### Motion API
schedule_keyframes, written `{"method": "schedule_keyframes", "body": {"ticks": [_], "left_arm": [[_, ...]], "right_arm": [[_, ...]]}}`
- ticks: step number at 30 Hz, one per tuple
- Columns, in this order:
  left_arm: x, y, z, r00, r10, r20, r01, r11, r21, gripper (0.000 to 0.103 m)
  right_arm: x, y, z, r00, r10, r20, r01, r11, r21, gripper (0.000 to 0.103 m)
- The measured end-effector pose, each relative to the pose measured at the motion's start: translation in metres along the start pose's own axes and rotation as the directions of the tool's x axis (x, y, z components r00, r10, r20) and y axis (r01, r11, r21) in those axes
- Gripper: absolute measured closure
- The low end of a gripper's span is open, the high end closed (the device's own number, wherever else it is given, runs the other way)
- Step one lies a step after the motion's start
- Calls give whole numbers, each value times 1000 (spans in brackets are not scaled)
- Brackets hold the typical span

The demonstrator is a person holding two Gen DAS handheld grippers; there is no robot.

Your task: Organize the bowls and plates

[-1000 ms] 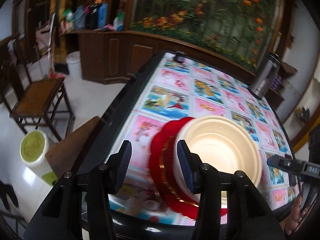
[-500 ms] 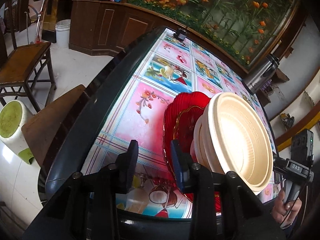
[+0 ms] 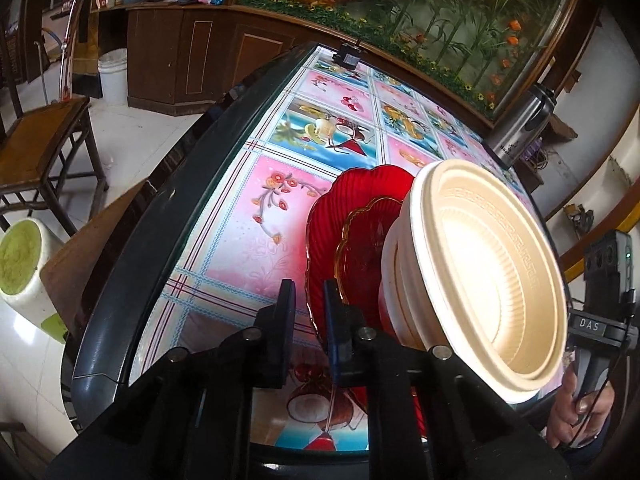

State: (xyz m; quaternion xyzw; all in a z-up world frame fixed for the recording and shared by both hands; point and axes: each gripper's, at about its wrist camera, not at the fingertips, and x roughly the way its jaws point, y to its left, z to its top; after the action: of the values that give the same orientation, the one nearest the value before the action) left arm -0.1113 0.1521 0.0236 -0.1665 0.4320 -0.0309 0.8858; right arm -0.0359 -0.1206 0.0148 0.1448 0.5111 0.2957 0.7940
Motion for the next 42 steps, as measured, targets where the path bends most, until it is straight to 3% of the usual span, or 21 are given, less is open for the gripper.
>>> {"method": "schedule_keyframes", "body": {"ticks": [3, 11, 21, 42], "left_arm": [[4, -3, 0, 1000, 0, -3, 0, 1000, 9, 95], [6, -7, -1, 999, 28, 15, -28, 1000, 10, 95], [12, -24, 1, 1000, 8, 2, -8, 999, 32, 95], [51, -128, 7, 996, -64, -65, 73, 986, 152, 96]], "right_arm": [[4, 2, 0, 1000, 1, -5, -1, 1000, -2, 89], [5, 2, -1, 1000, 0, 12, 1, 1000, -14, 90], [-12, -6, -5, 999, -21, 42, 20, 1000, 4, 90], [-91, -84, -13, 979, -88, 185, 61, 987, 147, 89]]}}
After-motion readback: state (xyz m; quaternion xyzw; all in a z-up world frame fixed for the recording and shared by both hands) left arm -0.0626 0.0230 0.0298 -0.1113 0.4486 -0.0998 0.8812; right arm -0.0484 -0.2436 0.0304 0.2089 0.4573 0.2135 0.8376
